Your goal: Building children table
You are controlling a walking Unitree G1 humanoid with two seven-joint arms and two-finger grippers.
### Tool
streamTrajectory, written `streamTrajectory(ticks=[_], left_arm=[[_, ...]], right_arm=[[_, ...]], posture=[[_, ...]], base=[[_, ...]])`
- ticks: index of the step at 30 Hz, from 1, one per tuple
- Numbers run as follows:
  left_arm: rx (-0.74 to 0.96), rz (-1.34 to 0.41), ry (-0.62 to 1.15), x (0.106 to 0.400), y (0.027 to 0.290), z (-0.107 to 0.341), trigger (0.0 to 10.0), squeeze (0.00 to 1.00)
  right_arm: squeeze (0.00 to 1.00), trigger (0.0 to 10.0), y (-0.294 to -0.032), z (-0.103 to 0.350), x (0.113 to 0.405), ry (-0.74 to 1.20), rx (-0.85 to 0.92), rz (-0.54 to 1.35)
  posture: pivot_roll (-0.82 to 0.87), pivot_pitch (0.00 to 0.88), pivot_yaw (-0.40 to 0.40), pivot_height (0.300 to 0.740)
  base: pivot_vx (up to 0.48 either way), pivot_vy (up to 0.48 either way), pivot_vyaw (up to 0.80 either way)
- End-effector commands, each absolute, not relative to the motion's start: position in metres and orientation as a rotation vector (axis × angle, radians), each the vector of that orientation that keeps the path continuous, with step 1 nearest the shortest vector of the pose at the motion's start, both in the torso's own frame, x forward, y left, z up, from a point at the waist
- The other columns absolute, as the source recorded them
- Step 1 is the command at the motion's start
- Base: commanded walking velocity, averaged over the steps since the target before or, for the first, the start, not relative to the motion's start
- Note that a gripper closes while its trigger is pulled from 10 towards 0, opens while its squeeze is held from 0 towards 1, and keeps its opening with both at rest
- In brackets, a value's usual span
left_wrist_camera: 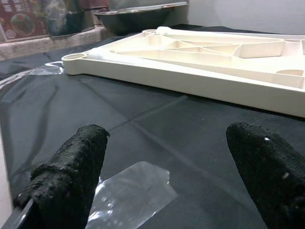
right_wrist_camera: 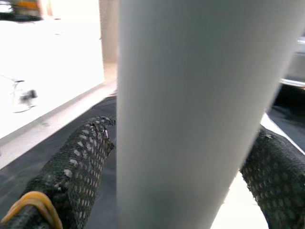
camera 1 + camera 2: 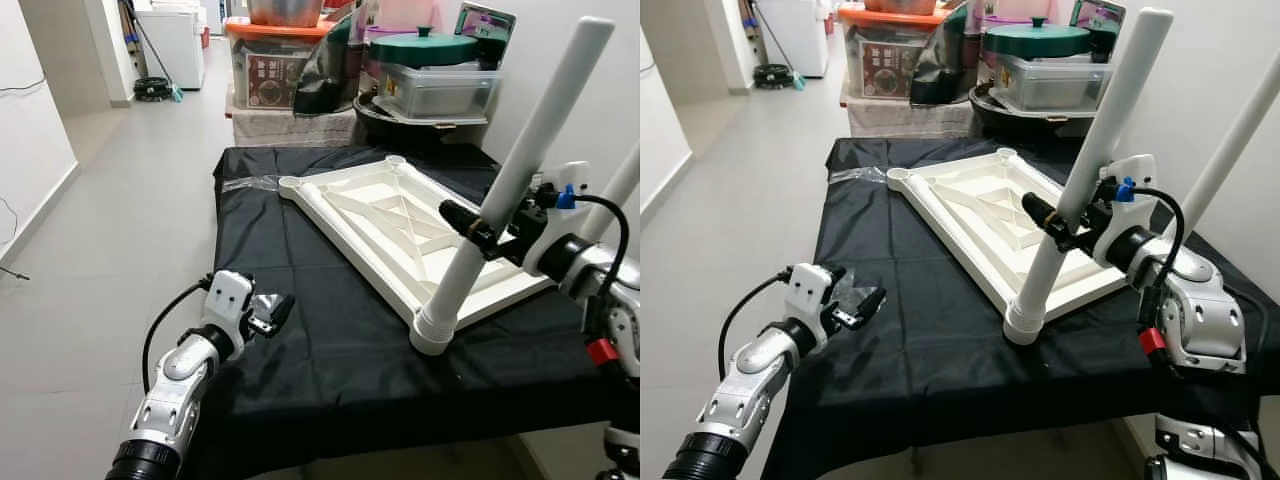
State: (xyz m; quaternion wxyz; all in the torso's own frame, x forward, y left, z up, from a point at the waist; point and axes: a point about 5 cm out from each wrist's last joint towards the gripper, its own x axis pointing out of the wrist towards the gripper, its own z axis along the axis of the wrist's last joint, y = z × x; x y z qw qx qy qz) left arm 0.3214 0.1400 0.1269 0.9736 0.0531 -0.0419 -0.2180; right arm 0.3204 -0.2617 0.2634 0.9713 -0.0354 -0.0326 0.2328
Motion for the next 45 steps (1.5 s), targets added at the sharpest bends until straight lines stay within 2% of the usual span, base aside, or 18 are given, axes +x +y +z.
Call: streamTrajectory(ticks=[1, 6, 7, 8, 9, 10, 11, 12, 13, 14, 16, 18, 32, 40, 41, 45], left_arm=[[0.109, -0.44, -0.068, 0.319, 0.142, 0.122, 10.0, 0.0], [0.108, -0.44, -0.068, 0.319, 0.141, 0.122, 10.0, 0.0], [0.108, -0.44, -0.068, 0.318, 0.141, 0.121, 10.0, 0.0], [0.108, -0.44, -0.068, 0.318, 0.141, 0.121, 10.0, 0.0], [0.108, -0.44, -0.067, 0.318, 0.141, 0.121, 10.0, 0.0], [0.108, -0.44, -0.067, 0.318, 0.141, 0.121, 10.0, 0.0], [0.108, -0.439, -0.066, 0.318, 0.141, 0.121, 10.0, 0.0], [0.108, -0.439, -0.066, 0.318, 0.141, 0.121, 10.0, 0.0], [0.109, -0.439, -0.065, 0.318, 0.141, 0.12, 10.0, 0.0], [0.108, -0.438, -0.065, 0.318, 0.141, 0.12, 10.0, 0.0], [0.108, -0.438, -0.065, 0.318, 0.141, 0.12, 10.0, 0.0], [0.108, -0.438, -0.065, 0.318, 0.141, 0.12, 10.0, 0.0], [0.11, -0.439, -0.064, 0.317, 0.141, 0.12, 10.0, 0.0], [0.113, -0.441, -0.064, 0.317, 0.14, 0.12, 10.0, 0.0], [0.115, -0.438, -0.064, 0.318, 0.14, 0.12, 10.0, 0.0], [0.115, -0.437, -0.065, 0.318, 0.141, 0.12, 10.0, 0.0]], right_arm=[[0.0, 9.8, -0.267, 0.264, 0.32, -0.081, -0.056, 0.505], [0.0, 10.0, -0.268, 0.26, 0.322, -0.069, -0.06, 0.55], [0.0, 8.8, -0.269, 0.258, 0.323, -0.068, -0.063, 0.557], [0.0, 8.8, -0.269, 0.258, 0.323, -0.068, -0.063, 0.557], [0.0, 6.5, -0.27, 0.256, 0.326, -0.065, -0.065, 0.56], [0.0, 6.5, -0.27, 0.256, 0.326, -0.065, -0.065, 0.56], [0.0, 5.1, -0.27, 0.254, 0.327, -0.064, -0.066, 0.562], [0.0, 5.1, -0.27, 0.254, 0.327, -0.064, -0.066, 0.562], [0.0, 4.2, -0.27, 0.253, 0.328, -0.064, -0.069, 0.563], [0.0, 2.2, -0.27, 0.252, 0.33, -0.061, -0.075, 0.563], [0.0, 2.2, -0.27, 0.252, 0.33, -0.061, -0.075, 0.563], [0.0, 0.0, -0.27, 0.249, 0.333, -0.061, -0.082, 0.572], [0.0, 0.0, -0.27, 0.24, 0.338, -0.064, -0.072, 0.533], [0.0, 0.0, -0.263, 0.204, 0.335, -0.006, -0.064, 0.35], [0.0, 0.0, -0.255, 0.19, 0.331, 0.007, -0.053, 0.253], [0.0, 0.0, -0.248, 0.181, 0.328, 0.012, -0.051, 0.169]], posture=[[-0.01, 0.0, -0.065, 0.74], [-0.01, 0.0, -0.068, 0.74], [-0.01, 0.0, -0.069, 0.74], [-0.01, 0.0, -0.069, 0.74], [-0.01, 0.0, -0.071, 0.74], [-0.01, 0.0, -0.071, 0.74], [-0.01, 0.0, -0.071, 0.74], [-0.01, 0.0, -0.071, 0.74], [-0.01, 0.0, -0.073, 0.74], [0.0, 0.0, -0.075, 0.74], [0.0, 0.0, -0.075, 0.74], [0.0, 0.0, -0.077, 0.74], [0.0, 0.0, -0.075, 0.74], [0.0, 0.0, -0.074, 0.74], [0.0, 0.0, -0.075, 0.74], [0.0, 0.0, -0.076, 0.74]], base=[[0.0, 0.0, 0.0], [0.0, 0.0, 0.0], [0.0, 0.0, 0.0], [0.0, 0.0, 0.0], [0.0, 0.0, 0.0], [0.0, 0.0, 0.0], [0.0, 0.0, 0.0], [0.0, 0.0, 0.0], [0.0, 0.0, 0.0], [0.0, 0.0, 0.0], [0.0, 0.0, 0.0], [0.0, 0.0, 0.0], [0.0, 0.0, 0.0], [0.0, 0.0, 0.0], [0.0, 0.0, 0.0], [0.0, 0.0, 0.0]])
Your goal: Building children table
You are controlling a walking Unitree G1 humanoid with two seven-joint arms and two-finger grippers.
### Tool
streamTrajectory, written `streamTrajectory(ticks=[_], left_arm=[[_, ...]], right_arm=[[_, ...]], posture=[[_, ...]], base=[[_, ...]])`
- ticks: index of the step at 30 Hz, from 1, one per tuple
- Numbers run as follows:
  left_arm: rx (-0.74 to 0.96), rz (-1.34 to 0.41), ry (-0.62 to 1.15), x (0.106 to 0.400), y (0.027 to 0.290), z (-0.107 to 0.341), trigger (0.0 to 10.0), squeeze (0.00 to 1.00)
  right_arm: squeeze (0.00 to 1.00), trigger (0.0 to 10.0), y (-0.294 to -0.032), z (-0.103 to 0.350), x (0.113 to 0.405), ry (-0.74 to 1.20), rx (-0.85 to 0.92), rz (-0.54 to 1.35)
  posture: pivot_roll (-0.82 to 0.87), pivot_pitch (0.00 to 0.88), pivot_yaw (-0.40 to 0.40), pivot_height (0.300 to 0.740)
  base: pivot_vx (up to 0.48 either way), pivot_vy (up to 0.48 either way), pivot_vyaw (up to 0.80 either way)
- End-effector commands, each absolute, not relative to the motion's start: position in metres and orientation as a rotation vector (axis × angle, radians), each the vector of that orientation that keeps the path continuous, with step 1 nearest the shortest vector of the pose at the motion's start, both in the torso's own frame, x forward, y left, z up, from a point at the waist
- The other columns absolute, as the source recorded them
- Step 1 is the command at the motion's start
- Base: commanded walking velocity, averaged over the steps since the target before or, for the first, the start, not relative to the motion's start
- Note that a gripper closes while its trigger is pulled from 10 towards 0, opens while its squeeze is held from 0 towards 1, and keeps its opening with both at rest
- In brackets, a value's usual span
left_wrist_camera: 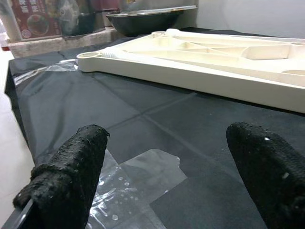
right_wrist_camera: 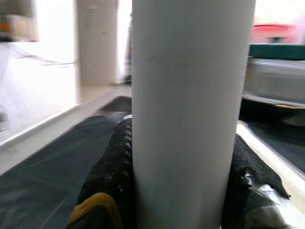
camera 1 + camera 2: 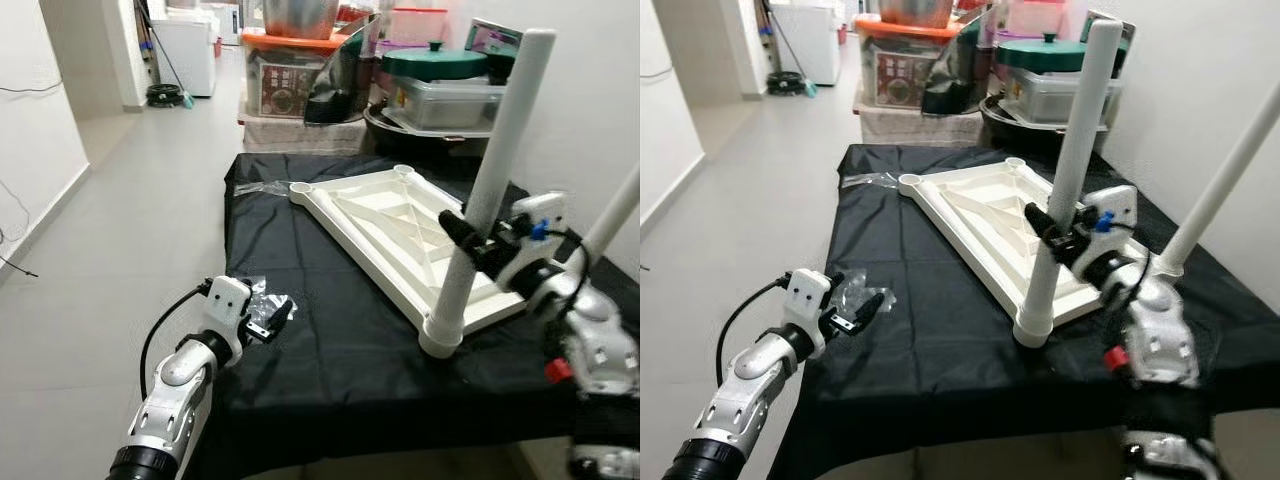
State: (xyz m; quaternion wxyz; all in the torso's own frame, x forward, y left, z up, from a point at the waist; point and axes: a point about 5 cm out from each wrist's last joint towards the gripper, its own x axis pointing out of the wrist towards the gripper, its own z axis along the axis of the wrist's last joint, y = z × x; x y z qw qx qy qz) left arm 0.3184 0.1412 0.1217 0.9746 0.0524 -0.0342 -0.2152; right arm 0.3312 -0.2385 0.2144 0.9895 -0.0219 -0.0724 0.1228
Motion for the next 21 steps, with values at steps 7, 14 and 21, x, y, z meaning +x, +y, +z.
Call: streamTrajectory(ticks=[7, 14, 21], left_arm=[[0.114, -0.436, -0.068, 0.318, 0.141, 0.121, 10.0, 0.0], [0.114, -0.43, -0.069, 0.317, 0.142, 0.12, 10.0, 0.0], [0.112, -0.421, -0.067, 0.315, 0.142, 0.119, 10.0, 0.0]], right_arm=[[0.0, 0.0, -0.212, 0.162, 0.319, 0.016, 0.03, -0.062], [0.0, 0.0, -0.199, 0.152, 0.317, 0.065, 0.083, -0.213], [0.0, 0.0, -0.193, 0.157, 0.315, 0.071, 0.068, -0.345]], posture=[[0.0, 0.0, -0.072, 0.74], [0.01, 0.0, -0.085, 0.74], [0.01, 0.0, -0.094, 0.74]], base=[[0.0, 0.0, 0.0], [0.0, 0.0, 0.0], [0.0, 0.0, 0.0]])
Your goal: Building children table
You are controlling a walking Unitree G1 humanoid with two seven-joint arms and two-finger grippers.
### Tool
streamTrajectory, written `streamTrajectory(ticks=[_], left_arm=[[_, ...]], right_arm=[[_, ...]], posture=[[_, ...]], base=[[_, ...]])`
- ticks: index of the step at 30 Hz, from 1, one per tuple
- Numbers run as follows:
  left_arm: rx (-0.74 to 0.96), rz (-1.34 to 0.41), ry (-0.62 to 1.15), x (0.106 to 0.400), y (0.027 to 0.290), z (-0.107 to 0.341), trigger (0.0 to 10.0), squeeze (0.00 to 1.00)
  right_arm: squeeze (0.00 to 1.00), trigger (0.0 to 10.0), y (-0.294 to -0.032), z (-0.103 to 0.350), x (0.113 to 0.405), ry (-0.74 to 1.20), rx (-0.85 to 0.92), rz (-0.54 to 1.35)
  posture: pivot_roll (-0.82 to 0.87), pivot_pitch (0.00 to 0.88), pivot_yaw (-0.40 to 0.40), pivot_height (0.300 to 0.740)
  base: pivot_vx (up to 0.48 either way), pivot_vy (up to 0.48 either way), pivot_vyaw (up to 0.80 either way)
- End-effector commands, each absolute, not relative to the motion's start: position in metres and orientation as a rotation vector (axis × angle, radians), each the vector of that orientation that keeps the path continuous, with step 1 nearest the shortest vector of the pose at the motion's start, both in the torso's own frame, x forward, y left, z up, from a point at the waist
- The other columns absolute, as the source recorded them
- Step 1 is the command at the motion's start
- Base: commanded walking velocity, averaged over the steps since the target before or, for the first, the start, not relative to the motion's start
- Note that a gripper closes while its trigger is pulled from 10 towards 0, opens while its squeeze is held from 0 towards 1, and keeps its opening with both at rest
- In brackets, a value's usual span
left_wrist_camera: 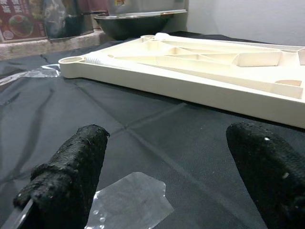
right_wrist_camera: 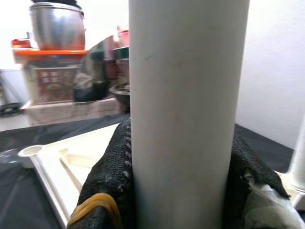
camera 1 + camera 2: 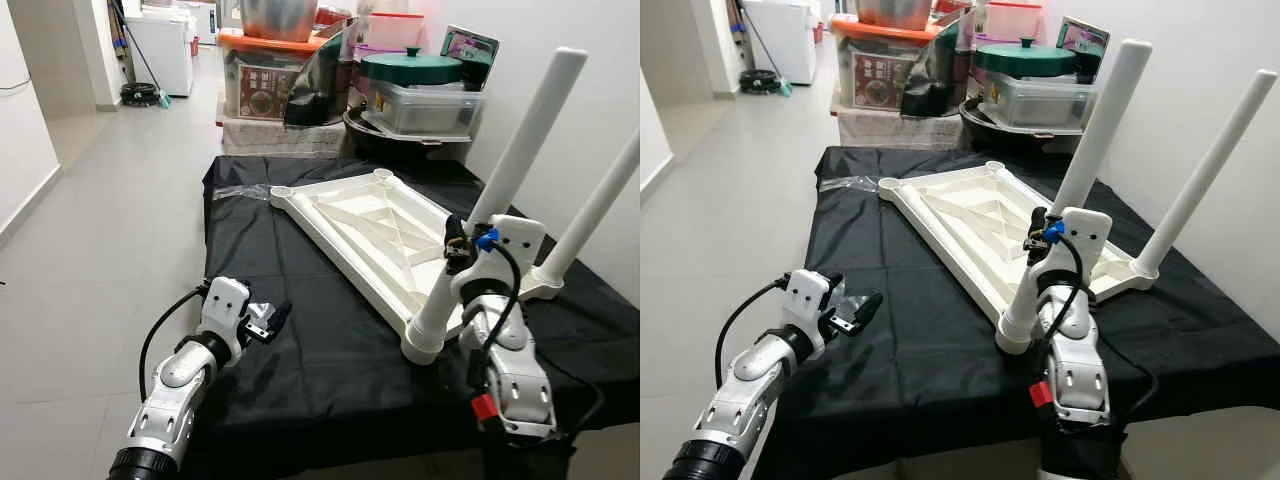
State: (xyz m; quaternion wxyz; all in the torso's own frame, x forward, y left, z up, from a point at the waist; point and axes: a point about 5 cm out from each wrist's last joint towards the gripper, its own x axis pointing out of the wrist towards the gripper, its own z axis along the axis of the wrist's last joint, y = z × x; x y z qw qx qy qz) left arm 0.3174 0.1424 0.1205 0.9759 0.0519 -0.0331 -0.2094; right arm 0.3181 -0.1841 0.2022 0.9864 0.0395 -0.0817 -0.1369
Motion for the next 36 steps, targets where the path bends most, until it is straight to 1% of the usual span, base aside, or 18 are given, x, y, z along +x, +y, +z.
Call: streamTrajectory(ticks=[1, 2, 4, 10, 22, 23, 24, 36], left_arm=[[0.111, -0.421, -0.067, 0.315, 0.142, 0.119, 10.0, 0.0], [0.111, -0.421, -0.067, 0.315, 0.142, 0.119, 10.0, 0.0], [0.109, -0.415, -0.068, 0.315, 0.142, 0.119, 10.0, 0.0], [0.111, -0.41, -0.065, 0.315, 0.144, 0.118, 10.0, 0.0], [0.112, -0.411, -0.065, 0.316, 0.143, 0.119, 10.0, 0.0], [0.112, -0.412, -0.065, 0.316, 0.143, 0.119, 10.0, 0.0], [0.113, -0.413, -0.065, 0.316, 0.143, 0.119, 10.0, 0.0], [0.117, -0.42, -0.063, 0.317, 0.142, 0.119, 10.0, 0.0]], right_arm=[[0.0, 0.0, -0.192, 0.157, 0.315, 0.072, 0.067, -0.36], [0.0, 0.0, -0.192, 0.157, 0.315, 0.072, 0.067, -0.36], [0.0, 0.0, -0.192, 0.166, 0.315, 0.025, 0.051, -0.432], [0.0, 0.0, -0.19, 0.169, 0.312, 0.02, 0.064, -0.486], [0.0, 0.0, -0.182, 0.176, 0.313, 0.033, 0.063, -0.436], [0.0, 8.8, -0.181, 0.177, 0.313, 0.034, 0.062, -0.427], [0.0, 10.0, -0.18, 0.178, 0.314, 0.036, 0.068, -0.413], [0.0, 10.0, -0.175, 0.18, 0.311, 0.096, 0.075, -0.37]], posture=[[0.01, 0.0, -0.094, 0.74], [0.01, 0.0, -0.094, 0.74], [0.01, 0.0, -0.097, 0.74], [0.01, 0.0, -0.099, 0.74], [0.01, 0.0, -0.093, 0.74], [0.01, 0.0, -0.091, 0.74], [0.01, 0.0, -0.09, 0.74], [0.0, 0.0, -0.088, 0.74]], base=[[0.0, 0.0, 0.0], [0.0, 0.0, 0.0], [0.0, 0.0, 0.0], [0.0, 0.0, 0.0], [0.0, 0.0, 0.0], [0.0, 0.0, 0.0], [0.0, 0.0, 0.0], [0.0, 0.0, 0.0]])
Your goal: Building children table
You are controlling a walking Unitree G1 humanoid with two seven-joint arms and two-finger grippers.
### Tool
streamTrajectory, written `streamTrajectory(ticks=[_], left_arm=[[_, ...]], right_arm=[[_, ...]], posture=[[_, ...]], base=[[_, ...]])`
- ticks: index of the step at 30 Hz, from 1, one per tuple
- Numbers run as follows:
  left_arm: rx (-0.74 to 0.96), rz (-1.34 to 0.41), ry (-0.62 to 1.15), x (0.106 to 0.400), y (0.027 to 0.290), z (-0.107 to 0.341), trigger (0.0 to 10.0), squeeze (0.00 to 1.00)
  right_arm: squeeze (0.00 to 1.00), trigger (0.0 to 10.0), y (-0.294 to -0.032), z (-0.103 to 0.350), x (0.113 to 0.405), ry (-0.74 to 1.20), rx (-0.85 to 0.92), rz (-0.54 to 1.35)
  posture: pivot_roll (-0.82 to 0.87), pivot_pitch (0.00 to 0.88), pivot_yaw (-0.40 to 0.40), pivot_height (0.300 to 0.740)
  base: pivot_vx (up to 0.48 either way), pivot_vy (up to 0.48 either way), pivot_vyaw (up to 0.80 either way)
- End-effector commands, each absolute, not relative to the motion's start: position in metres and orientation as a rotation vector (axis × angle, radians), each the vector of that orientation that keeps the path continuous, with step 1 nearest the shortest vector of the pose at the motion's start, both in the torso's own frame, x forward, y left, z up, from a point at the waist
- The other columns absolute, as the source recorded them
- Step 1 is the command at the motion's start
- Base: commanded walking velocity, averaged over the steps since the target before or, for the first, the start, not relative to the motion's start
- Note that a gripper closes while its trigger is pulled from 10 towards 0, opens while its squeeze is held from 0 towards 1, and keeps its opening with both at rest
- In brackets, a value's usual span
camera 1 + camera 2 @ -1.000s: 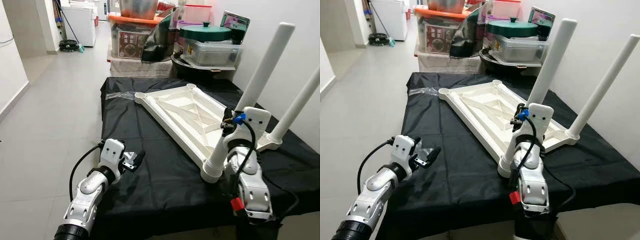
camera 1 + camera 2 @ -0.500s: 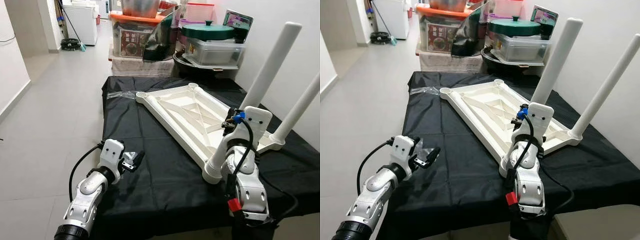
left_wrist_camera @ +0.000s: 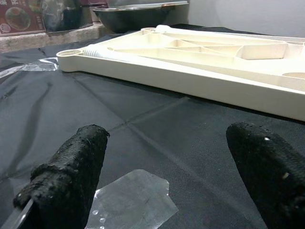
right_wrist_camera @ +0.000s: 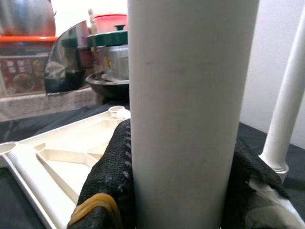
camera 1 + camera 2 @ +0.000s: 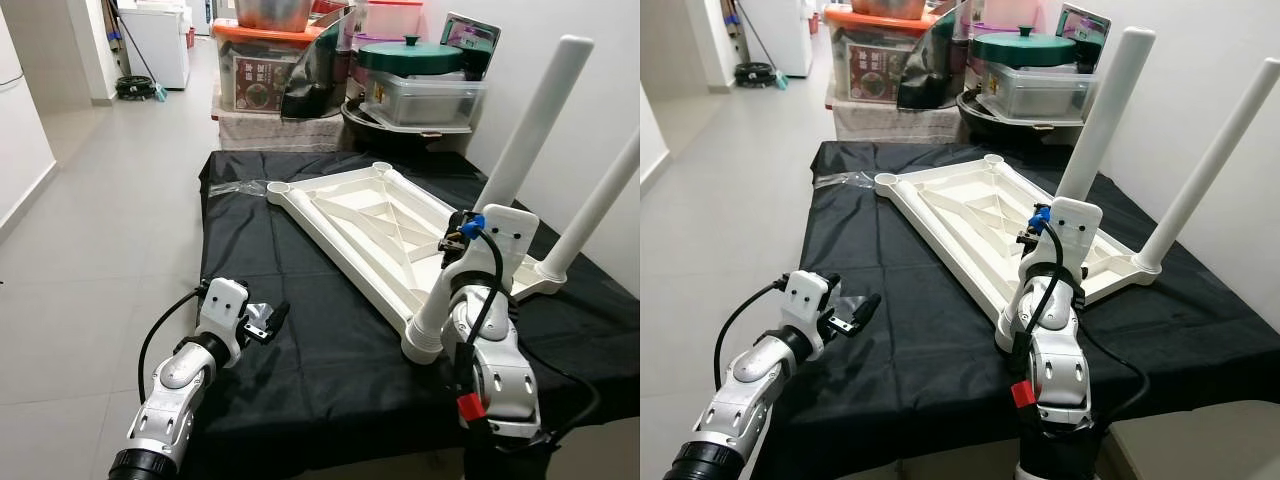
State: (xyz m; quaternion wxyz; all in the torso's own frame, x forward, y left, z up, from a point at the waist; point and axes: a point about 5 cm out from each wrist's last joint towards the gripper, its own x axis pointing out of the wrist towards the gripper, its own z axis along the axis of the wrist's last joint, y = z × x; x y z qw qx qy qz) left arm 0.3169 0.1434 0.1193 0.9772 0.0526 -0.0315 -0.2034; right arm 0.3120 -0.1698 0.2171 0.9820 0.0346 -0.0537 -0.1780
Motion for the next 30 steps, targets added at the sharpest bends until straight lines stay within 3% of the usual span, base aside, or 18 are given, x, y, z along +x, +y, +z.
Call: streamTrajectory(ticks=[1, 15, 16, 17, 22, 23, 30], left_arm=[[0.117, -0.421, -0.063, 0.317, 0.141, 0.119, 10.0, 0.0], [0.115, -0.419, -0.061, 0.317, 0.142, 0.117, 10.0, 0.0], [0.114, -0.419, -0.061, 0.317, 0.142, 0.117, 10.0, 0.0], [0.114, -0.419, -0.061, 0.317, 0.142, 0.117, 10.0, 0.0], [0.114, -0.423, -0.061, 0.317, 0.141, 0.117, 10.0, 0.0], [0.114, -0.427, -0.061, 0.318, 0.14, 0.117, 10.0, 0.0], [0.114, -0.429, -0.061, 0.319, 0.14, 0.117, 10.0, 0.0]], right_arm=[[0.0, 10.0, -0.175, 0.18, 0.311, 0.098, 0.074, -0.367], [0.0, 10.0, -0.175, 0.191, 0.31, 0.073, 0.085, -0.341], [0.47, 10.0, -0.175, 0.192, 0.31, 0.071, 0.08, -0.339], [0.58, 10.0, -0.175, 0.194, 0.31, 0.068, 0.076, -0.338], [0.53, 10.0, -0.176, 0.197, 0.31, 0.059, 0.071, -0.339], [0.25, 10.0, -0.177, 0.201, 0.31, 0.048, 0.069, -0.34], [0.32, 10.0, -0.178, 0.203, 0.309, 0.042, 0.073, -0.338]], posture=[[0.0, 0.0, -0.088, 0.74], [-0.01, 0.0, -0.09, 0.74], [-0.01, 0.0, -0.09, 0.74], [-0.01, 0.0, -0.09, 0.74], [-0.02, 0.0, -0.082, 0.74], [-0.02, 0.0, -0.081, 0.74], [-0.02, 0.0, -0.081, 0.74]], base=[[0.0, 0.0, 0.0], [0.0, 0.0, 0.0], [0.0, 0.0, 0.0], [0.0, 0.0, 0.0], [0.0, 0.0, 0.0], [0.0, 0.0, 0.0], [0.0, 0.0, 0.0]])
